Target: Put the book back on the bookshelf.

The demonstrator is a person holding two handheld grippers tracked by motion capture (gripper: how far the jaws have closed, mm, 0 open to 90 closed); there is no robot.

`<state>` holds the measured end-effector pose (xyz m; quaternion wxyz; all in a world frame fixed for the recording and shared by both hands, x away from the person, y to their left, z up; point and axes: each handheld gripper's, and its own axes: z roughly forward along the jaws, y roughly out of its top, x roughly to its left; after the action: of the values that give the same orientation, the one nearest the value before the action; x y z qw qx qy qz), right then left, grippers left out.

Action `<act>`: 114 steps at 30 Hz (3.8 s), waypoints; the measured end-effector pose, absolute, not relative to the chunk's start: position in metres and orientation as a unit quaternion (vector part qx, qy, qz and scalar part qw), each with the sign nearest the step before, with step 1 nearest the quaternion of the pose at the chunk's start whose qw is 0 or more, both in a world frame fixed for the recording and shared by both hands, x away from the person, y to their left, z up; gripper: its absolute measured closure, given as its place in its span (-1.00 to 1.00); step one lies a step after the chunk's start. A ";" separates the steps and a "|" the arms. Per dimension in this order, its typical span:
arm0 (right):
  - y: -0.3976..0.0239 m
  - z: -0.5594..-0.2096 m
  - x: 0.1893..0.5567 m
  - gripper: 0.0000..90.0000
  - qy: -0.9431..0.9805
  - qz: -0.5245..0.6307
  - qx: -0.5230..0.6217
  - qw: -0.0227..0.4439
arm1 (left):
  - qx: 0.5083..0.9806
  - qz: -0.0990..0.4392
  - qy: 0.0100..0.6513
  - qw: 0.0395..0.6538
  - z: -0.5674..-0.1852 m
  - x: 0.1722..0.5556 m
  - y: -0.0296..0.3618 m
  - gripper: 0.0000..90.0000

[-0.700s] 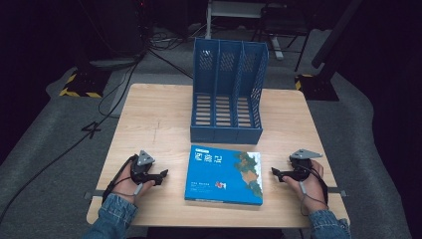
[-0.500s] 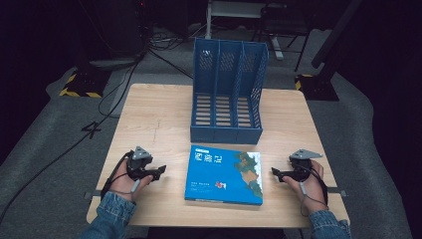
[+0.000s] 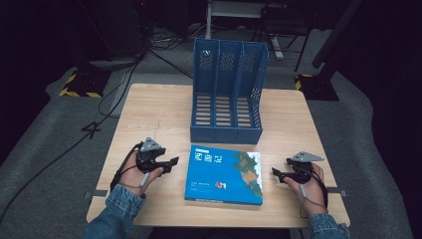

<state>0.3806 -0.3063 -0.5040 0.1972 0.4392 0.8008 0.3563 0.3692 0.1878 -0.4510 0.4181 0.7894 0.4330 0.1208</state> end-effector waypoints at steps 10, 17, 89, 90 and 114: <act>-0.297 -0.485 0.365 -0.34 0.808 0.357 0.428 0.190 | 0.799 0.102 0.407 0.431 -0.449 0.376 0.160 -0.22; -0.284 -0.474 0.354 -0.33 0.814 0.368 0.417 0.167 | 0.799 0.081 0.417 0.426 -0.458 0.388 0.147 -0.24; -0.123 -0.485 0.313 -0.77 0.886 0.389 0.205 0.143 | 0.809 0.043 0.369 0.455 -0.473 0.383 0.143 0.15; -0.123 -0.485 0.313 -0.78 0.886 0.390 0.205 0.143 | 0.810 0.034 0.366 0.457 -0.471 0.381 0.144 0.21; -0.115 -0.487 0.314 -0.85 0.900 0.368 0.167 0.164 | 0.857 0.019 0.282 0.431 -0.473 0.362 0.149 0.46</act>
<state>0.3136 -0.1145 -0.4866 0.1643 0.1673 0.8996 0.3683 0.3618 0.1485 -0.4729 0.4313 0.8569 0.2818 0.0192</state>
